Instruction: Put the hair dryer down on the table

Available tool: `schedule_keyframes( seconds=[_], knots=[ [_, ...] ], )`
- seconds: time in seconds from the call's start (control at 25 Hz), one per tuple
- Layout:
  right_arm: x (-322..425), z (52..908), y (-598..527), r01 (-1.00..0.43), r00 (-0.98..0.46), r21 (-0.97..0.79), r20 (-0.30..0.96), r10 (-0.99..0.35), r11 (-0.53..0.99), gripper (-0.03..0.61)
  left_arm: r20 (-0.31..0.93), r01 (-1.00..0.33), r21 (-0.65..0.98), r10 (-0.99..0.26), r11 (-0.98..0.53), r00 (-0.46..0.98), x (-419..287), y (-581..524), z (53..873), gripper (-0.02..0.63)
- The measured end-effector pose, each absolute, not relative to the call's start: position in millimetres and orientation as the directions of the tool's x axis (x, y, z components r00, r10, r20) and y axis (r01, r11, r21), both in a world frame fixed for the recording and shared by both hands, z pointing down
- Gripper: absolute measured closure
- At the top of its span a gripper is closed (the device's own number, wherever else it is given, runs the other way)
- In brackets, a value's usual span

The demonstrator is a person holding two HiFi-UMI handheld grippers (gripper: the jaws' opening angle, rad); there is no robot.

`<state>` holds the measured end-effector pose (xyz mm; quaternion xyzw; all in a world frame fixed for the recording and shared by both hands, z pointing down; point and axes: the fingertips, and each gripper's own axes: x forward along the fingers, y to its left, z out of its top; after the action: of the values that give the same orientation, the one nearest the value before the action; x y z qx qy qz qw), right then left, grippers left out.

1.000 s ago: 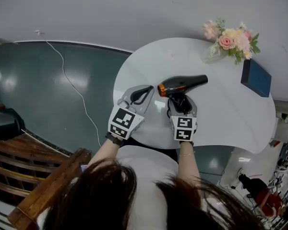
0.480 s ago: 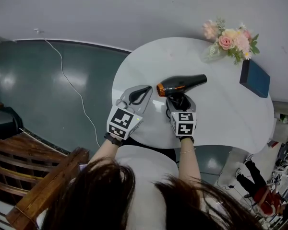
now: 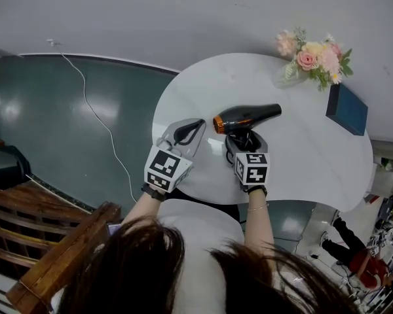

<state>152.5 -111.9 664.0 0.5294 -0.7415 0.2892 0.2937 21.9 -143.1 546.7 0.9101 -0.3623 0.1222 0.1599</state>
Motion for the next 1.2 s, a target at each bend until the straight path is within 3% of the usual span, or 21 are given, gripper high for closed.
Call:
schedule_keyframes(
  seconds=[0.32, 1.2],
  knots=[
    [158.0, 662.4, -108.5, -0.949, -0.298, -0.161, 0.748, -0.593, 0.272, 0.214, 0.333, -0.709, 0.195, -0.634, -0.678, 0.698, 15.0, -145.3, 542.0, 0.555],
    [148.0, 619.0, -98.2, -0.941, -0.329, -0.176, 0.68, -0.655, 0.289, 0.166, 0.295, -0.721, 0.161, -0.665, -0.674, 0.686, 3.4, -141.1, 520.1, 0.555]
  ],
)
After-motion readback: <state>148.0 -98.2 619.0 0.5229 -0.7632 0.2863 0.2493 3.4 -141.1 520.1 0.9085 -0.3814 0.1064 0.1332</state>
